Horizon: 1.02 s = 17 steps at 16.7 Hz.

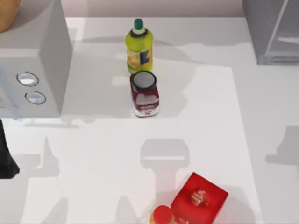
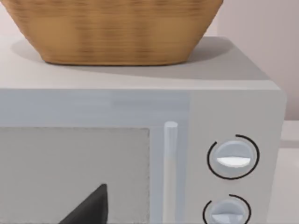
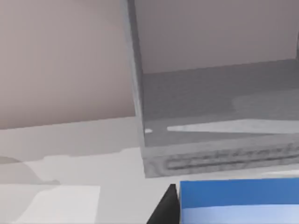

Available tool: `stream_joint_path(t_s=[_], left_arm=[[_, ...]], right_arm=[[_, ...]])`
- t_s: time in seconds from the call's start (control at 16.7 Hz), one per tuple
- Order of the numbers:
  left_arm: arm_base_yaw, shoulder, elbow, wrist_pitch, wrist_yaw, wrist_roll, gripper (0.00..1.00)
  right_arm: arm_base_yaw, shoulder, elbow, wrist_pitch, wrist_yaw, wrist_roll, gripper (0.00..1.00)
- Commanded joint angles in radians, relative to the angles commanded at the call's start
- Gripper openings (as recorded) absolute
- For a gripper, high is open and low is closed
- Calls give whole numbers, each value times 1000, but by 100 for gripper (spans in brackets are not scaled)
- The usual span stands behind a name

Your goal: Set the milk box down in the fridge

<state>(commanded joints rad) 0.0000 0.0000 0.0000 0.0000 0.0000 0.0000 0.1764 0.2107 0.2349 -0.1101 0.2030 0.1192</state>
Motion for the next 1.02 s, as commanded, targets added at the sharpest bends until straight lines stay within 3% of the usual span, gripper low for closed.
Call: stream_joint_path(t_s=[0.36,1.02], left_arm=[[0,0,0,0,0,0,100],[0,0,0,0,0,0,100]], right_arm=[[-168,-204,-223,104,-191,-119,0],[-183,-106,-186,168,-221,-126,0]])
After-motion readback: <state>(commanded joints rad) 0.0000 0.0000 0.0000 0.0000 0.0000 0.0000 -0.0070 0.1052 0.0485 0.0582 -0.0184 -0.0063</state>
